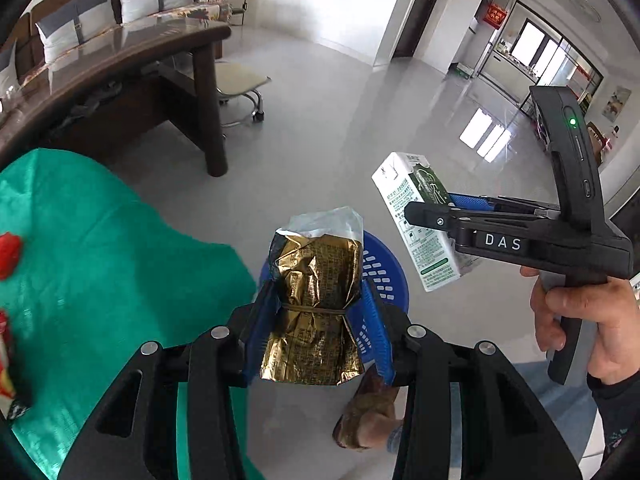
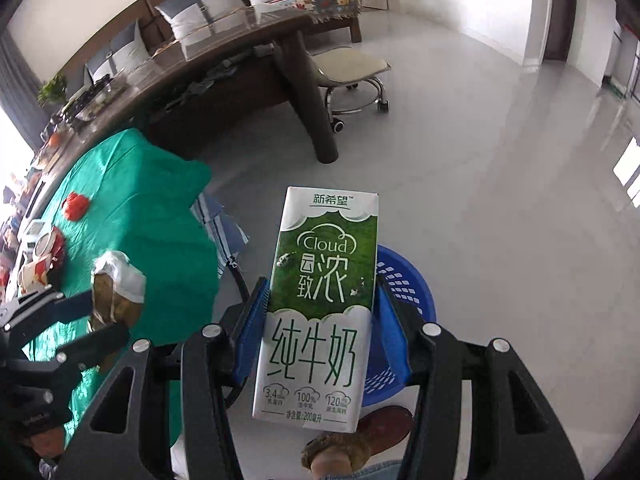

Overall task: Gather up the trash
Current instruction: 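Carry gold bag and milk carton to the blue basket and release both, then move both tools back over the table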

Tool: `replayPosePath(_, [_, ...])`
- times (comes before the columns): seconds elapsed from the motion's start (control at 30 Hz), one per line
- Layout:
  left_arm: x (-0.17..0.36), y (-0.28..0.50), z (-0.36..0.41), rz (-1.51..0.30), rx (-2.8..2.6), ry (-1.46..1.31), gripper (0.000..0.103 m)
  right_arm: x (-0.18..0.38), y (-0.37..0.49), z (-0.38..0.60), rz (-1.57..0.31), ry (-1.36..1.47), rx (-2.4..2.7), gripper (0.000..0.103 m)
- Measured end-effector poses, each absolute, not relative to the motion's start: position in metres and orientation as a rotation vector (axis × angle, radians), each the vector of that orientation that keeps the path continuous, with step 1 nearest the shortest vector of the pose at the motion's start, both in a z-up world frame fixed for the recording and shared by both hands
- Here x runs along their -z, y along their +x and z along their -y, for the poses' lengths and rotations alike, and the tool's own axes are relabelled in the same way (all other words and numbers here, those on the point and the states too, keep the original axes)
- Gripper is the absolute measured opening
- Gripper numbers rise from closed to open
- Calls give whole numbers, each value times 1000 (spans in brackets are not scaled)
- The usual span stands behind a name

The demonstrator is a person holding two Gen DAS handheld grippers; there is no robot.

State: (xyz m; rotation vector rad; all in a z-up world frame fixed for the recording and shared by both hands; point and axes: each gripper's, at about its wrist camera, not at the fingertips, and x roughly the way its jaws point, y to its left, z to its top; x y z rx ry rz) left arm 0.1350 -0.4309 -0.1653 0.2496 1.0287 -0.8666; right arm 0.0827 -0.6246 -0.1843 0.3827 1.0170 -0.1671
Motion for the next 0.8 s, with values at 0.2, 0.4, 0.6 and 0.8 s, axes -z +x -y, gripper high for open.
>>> replayPosePath(0.2, [206, 147, 476, -1082, 863, 255, 44, 214, 84, 655, -1024, 467, 169, 51])
replayPosePath(0.4, [236, 158, 500, -1106, 865, 253, 54, 228, 84, 676, -1034, 534, 183, 53])
replayPosePath(0.6, [236, 158, 502, -1045, 829, 267, 91, 230, 80, 689, -1007, 630, 188, 79])
replayPosePath(0.8, [190, 134, 469, -839, 822, 247, 98, 200, 68, 682, -897, 580, 256, 83])
